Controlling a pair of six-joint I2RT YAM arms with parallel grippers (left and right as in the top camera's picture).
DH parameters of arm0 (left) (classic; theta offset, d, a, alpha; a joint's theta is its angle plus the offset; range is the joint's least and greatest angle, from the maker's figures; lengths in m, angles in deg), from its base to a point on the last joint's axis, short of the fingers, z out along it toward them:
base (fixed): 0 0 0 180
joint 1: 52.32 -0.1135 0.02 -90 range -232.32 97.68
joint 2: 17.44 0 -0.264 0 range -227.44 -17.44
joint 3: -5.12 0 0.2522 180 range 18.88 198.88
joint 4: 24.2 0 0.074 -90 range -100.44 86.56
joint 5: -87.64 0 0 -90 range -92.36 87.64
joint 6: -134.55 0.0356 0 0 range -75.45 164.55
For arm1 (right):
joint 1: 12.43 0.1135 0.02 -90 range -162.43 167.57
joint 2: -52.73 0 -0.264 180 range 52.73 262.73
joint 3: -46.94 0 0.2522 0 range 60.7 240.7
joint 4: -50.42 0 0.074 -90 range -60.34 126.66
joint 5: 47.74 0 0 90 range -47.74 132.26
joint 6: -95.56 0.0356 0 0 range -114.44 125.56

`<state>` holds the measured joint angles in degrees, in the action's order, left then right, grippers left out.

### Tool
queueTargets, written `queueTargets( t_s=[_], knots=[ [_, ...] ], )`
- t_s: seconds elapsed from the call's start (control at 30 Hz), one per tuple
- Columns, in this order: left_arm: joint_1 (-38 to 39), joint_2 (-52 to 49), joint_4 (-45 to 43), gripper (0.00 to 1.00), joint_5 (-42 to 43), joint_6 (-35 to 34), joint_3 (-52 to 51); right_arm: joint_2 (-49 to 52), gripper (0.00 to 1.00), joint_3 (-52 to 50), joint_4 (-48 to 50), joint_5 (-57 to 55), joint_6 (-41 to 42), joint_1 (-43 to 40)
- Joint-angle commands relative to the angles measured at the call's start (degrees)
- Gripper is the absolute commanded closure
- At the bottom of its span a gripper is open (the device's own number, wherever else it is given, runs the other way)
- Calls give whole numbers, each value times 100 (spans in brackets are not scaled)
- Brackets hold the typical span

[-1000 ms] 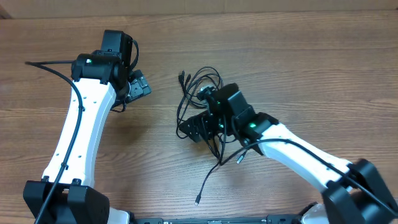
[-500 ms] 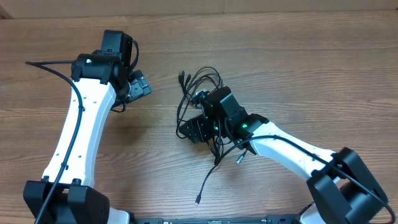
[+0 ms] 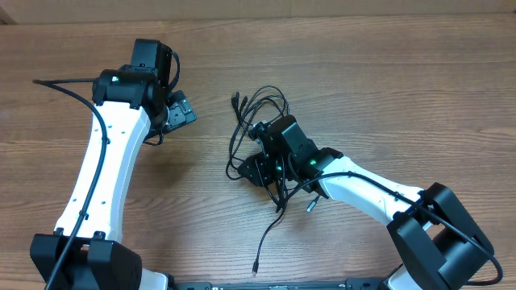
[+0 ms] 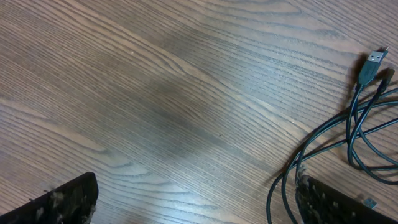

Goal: Untangle cables

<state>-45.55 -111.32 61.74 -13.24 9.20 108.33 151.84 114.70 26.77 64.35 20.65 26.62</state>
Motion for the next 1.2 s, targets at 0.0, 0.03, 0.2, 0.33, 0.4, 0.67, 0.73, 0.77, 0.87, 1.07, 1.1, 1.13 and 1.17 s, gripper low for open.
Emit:
queueTargets(
  t_s=[0.0, 0.03, 0.2, 0.33, 0.4, 0.67, 0.73, 0.77, 0.87, 1.07, 1.1, 1.13, 1.17],
  knots=[
    [33, 50, -7, 0, 42, 107, 66, -2, 67, 76, 39, -17, -7, 22],
    [33, 50, -7, 0, 44, 107, 66, -2, 69, 76, 39, -17, -7, 22],
    [33, 50, -7, 0, 42, 107, 66, -2, 72, 76, 37, -15, -4, 22],
    [33, 50, -7, 0, 42, 107, 66, -2, 73, 76, 37, -15, -4, 22],
    [33, 50, -7, 0, 42, 107, 66, -2, 80, 76, 37, -15, -7, 22],
    [33, 50, -7, 0, 42, 107, 66, -11, 96, 79, -61, -20, -4, 20],
    [33, 50, -7, 0, 42, 107, 66, -39, 96, 83, -125, -20, -4, 4],
    [33, 50, -7, 0, 42, 107, 66, -66, 96, 83, -142, -17, -2, -11],
    [33, 50, -7, 0, 42, 107, 66, -289, 96, 85, -264, -20, 17, -70],
    [33, 50, -7, 0, 44, 107, 66, -1091, 96, 140, -568, -17, 258, -306],
    [33, 50, -7, 0, 42, 107, 66, -1233, 96, 146, -586, -13, 280, -345],
    [33, 50, -7, 0, 42, 107, 66, -1414, 96, 153, -601, -4, 295, -385],
    [33, 50, -7, 0, 44, 107, 66, -1578, 96, 155, -605, 2, 295, -417]
  ],
)
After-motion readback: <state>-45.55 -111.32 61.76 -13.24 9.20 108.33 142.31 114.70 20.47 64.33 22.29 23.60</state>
